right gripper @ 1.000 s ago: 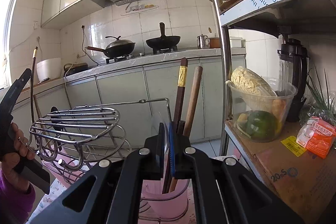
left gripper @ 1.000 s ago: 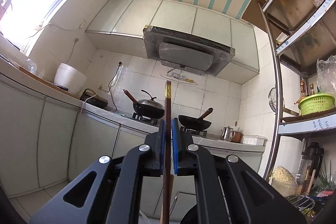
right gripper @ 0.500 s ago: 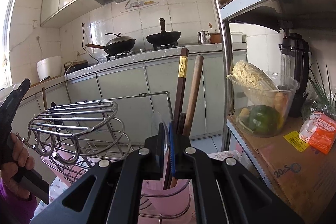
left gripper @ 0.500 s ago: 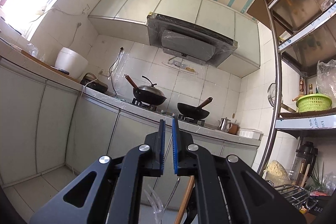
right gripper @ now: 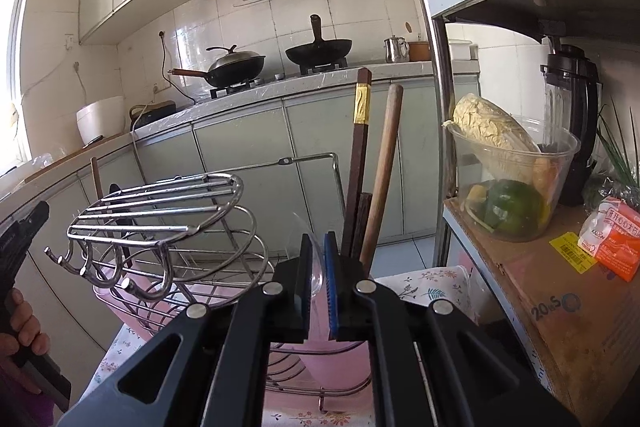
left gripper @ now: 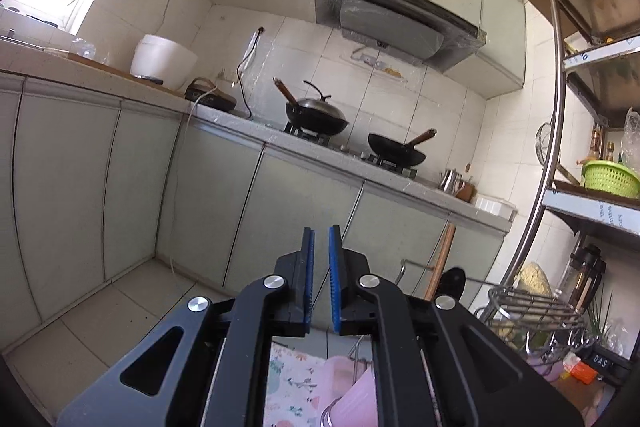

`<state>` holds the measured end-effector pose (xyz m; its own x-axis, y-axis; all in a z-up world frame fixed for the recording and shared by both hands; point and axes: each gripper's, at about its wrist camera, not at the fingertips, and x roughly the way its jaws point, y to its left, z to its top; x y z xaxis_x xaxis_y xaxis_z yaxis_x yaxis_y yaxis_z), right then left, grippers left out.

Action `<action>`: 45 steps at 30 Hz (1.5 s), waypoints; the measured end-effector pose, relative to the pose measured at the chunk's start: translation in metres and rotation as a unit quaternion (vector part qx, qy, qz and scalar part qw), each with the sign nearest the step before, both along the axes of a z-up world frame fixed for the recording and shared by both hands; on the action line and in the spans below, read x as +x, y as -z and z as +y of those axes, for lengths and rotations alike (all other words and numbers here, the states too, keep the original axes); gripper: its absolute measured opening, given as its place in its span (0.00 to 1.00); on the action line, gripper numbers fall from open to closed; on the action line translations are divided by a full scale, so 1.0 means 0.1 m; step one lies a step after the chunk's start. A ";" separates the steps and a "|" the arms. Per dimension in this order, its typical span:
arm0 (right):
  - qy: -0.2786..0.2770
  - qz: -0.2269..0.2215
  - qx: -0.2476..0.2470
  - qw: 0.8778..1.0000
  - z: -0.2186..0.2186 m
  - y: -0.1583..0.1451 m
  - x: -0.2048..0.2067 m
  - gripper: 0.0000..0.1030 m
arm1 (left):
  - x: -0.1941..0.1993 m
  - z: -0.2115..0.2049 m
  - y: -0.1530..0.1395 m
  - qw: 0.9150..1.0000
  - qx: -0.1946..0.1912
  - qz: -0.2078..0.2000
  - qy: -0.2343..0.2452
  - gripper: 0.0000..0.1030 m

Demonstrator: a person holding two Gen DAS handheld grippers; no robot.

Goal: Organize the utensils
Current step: 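Lower the chopstick and clear spoon into the pink cup and open both tools, then withdraw both open tools down toward the cloth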

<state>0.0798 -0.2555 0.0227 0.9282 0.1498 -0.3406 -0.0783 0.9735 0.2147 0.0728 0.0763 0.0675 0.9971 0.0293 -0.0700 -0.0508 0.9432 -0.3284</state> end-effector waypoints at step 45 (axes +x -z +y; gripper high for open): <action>-0.135 0.247 0.015 0.959 0.53 0.98 -0.79 0.27 | -0.54 -0.68 1.06 0.893 0.118 0.382 0.206 0.39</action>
